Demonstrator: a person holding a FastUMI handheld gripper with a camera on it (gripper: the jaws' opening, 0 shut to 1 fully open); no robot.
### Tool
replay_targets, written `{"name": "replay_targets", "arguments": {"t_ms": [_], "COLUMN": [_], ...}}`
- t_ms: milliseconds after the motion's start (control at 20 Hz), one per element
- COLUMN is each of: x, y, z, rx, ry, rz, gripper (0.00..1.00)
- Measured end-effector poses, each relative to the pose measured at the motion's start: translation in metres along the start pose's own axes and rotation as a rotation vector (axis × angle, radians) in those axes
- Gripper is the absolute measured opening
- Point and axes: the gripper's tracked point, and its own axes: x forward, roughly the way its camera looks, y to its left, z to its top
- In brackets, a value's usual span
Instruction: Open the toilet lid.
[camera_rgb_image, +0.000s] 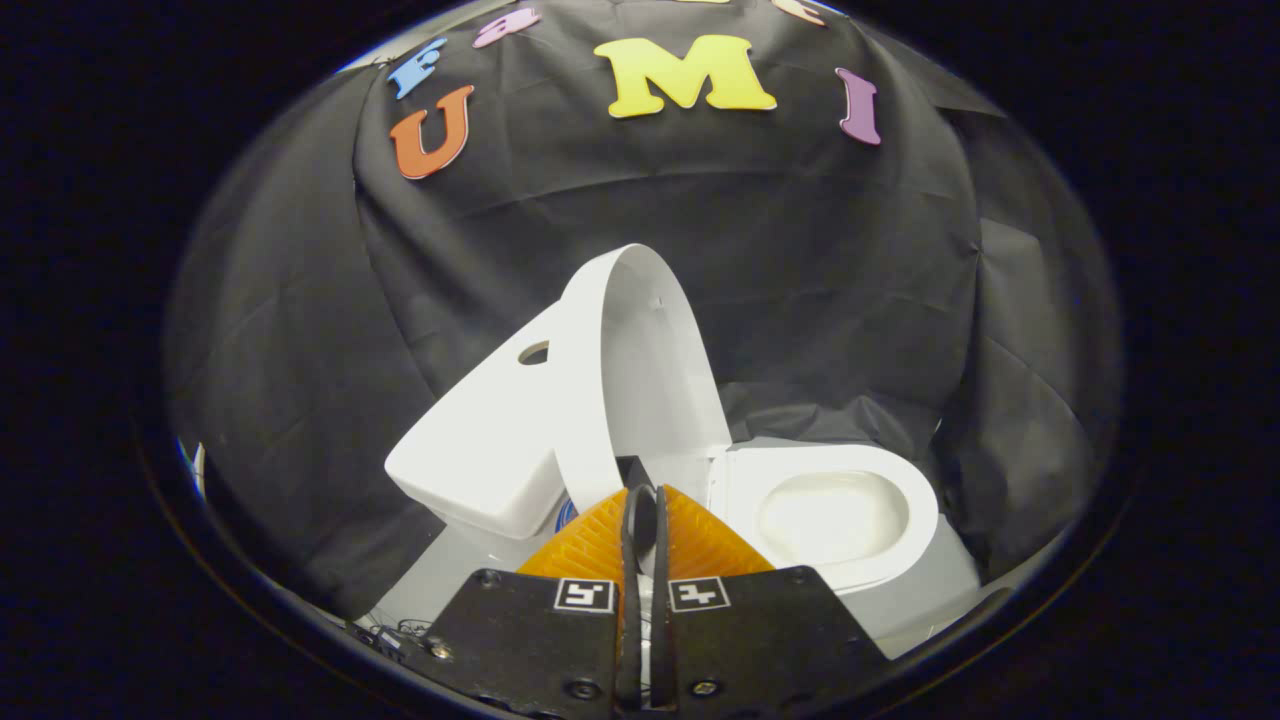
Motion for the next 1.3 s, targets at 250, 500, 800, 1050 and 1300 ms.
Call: {"name": "replay_targets", "arguments": {"t_ms": [250,500,800,1050,1300], "x": [-0.001,-0.012,-0.088,-0.153,-0.197], "y": [0.002,-0.006,-0.077,-0.156,-0.236], "z": [-0.001,-0.01,0.014,0.014,-0.009], "rx": [-0.096,-0.126,-0.049,-0.031,-0.005], "ry": [0.002,-0.041,-0.332,-0.505,-0.6], "rz": [-0.033,0.069,0.044,-0.025,-0.158], "gripper": [0.07,0.23,0.94,0.98,0.99]}}
